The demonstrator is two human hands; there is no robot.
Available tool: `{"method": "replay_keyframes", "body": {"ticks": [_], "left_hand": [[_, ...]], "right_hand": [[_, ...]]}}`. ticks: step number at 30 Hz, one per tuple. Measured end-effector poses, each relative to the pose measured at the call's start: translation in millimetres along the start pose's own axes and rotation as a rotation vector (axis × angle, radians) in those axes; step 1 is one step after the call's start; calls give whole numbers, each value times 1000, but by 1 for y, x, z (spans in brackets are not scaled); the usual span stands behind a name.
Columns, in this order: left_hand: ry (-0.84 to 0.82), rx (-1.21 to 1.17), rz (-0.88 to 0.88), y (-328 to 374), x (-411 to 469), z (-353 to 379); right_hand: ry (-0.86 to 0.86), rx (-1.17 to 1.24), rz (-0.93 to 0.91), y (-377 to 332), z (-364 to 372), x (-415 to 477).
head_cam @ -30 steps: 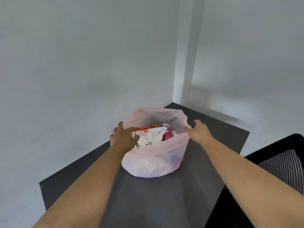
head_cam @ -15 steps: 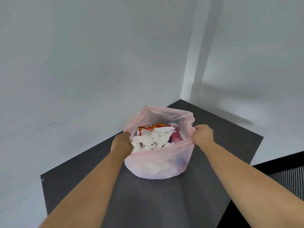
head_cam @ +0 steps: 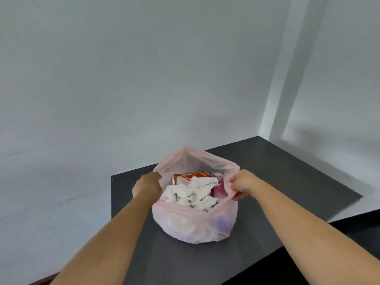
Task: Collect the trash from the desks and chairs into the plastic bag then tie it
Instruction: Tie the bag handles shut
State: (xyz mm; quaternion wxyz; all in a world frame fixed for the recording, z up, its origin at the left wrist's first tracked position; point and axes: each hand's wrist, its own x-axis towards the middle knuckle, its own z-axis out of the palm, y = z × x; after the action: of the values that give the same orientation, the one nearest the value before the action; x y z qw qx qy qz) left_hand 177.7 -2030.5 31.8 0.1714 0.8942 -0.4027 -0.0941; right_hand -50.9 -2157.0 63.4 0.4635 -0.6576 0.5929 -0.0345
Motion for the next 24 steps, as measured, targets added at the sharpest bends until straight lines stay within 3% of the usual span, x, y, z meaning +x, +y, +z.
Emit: {"method": "replay_keyframes", "body": {"ticks": [4, 6, 8, 10, 13, 16, 19, 22, 24], "left_hand": [[11, 51, -95, -37, -30, -7], [72, 33, -94, -48, -41, -12], [218, 12, -42, -57, -46, -19], [365, -78, 2, -60, -49, -24], [376, -313, -94, -65, -41, -26], [190, -552, -311, -84, -28, -16], [-225, -1015, -545, -106, -19, 1], [-557, -1351, -557, -113, -4, 11], [-622, -1333, -489, -106, 4, 5]], "right_hand": [[-234, -95, -46, -5, 18, -21], [-252, -174, -57, -6, 18, -23], [-82, -136, -101, -5, 18, -14], [212, -48, -154, 1, 18, 3], [383, 47, -103, 11, 20, 20], [346, 153, 101, 28, 31, 39], [47, 501, 220, 35, 48, 30], [-217, 784, 119, 25, 59, 20], [-188, 886, 42, 12, 57, 24]]}}
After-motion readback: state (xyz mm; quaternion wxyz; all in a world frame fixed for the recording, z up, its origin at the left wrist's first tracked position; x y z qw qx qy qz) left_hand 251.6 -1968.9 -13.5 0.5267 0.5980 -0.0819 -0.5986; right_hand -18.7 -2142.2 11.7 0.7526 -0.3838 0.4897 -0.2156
